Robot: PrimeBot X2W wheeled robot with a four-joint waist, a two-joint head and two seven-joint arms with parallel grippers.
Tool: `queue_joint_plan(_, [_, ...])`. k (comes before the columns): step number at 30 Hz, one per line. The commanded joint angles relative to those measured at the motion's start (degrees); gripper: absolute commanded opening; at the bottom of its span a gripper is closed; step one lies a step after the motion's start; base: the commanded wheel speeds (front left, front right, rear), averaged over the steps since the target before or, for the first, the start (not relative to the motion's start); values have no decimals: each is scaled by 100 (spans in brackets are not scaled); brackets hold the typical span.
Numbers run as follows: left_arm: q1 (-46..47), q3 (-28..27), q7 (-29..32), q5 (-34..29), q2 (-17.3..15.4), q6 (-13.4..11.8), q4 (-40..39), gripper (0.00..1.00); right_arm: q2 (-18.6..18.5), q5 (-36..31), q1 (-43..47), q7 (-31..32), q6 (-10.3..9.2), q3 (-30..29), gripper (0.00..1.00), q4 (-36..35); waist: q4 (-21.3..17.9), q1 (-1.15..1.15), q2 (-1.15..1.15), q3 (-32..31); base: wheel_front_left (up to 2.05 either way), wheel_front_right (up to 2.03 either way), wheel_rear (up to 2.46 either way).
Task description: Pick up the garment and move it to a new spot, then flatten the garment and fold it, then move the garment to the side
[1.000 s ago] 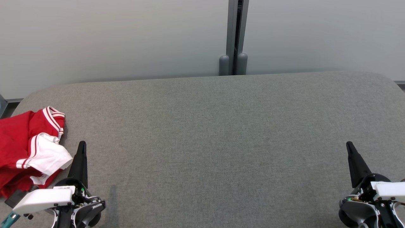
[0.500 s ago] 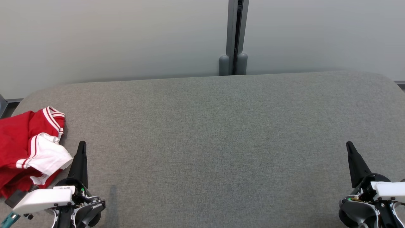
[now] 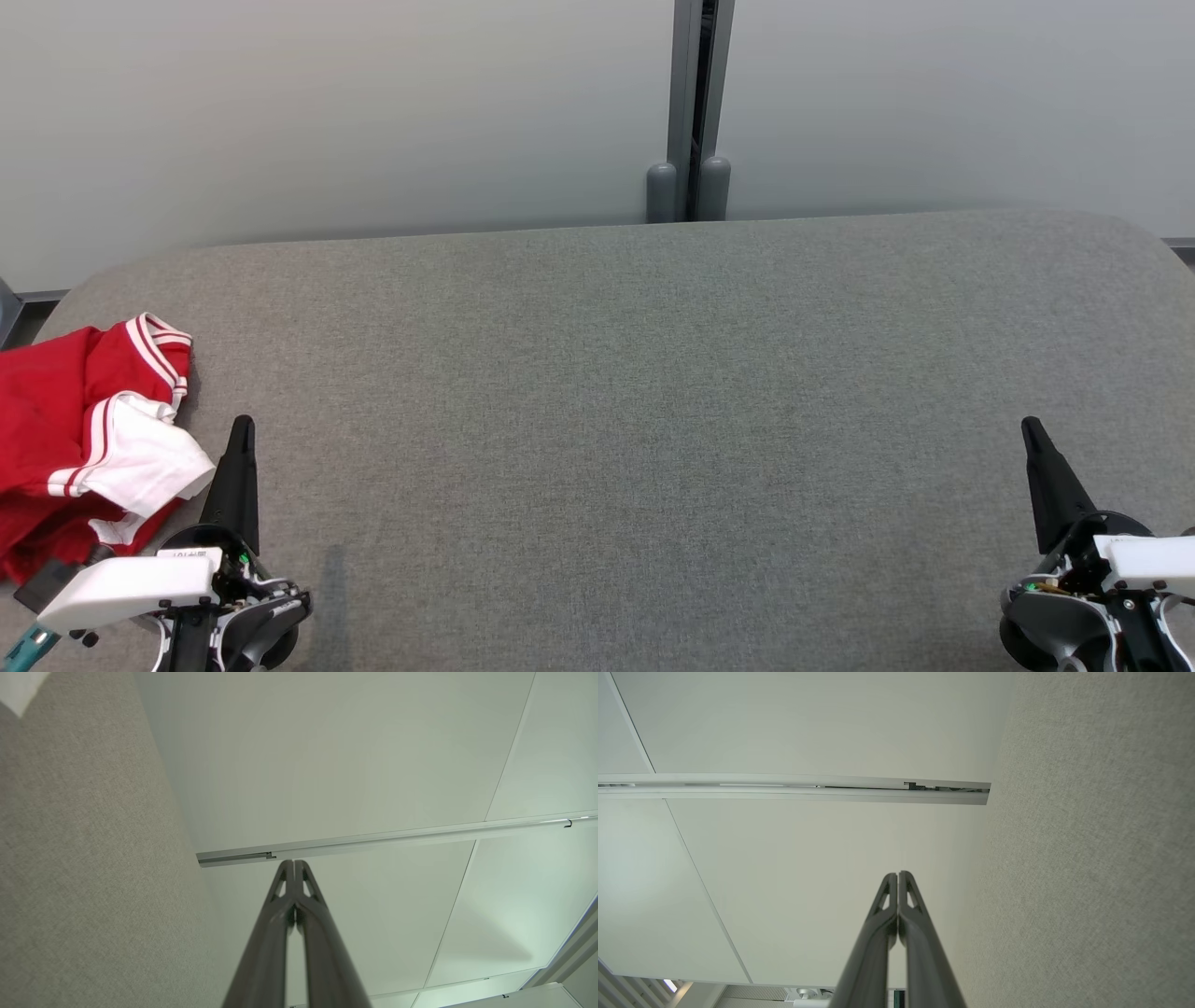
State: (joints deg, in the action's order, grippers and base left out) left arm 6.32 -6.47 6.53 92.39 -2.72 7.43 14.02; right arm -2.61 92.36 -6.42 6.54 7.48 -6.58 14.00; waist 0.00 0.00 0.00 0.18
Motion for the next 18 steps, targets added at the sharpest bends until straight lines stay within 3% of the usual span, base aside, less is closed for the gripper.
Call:
queue_joint_plan(1, [-23, -20, 19, 7, -31, 20, -18, 0, -52, 14, 51, 17, 2, -3, 0, -17, 0, 0, 0, 0, 0, 0, 0])
queue_joint_plan(18, [-23, -20, 19, 7, -31, 20, -17, 0, -52, 14, 51, 17, 2, -2, 0, -17, 0, 0, 0, 0, 0, 0, 0])
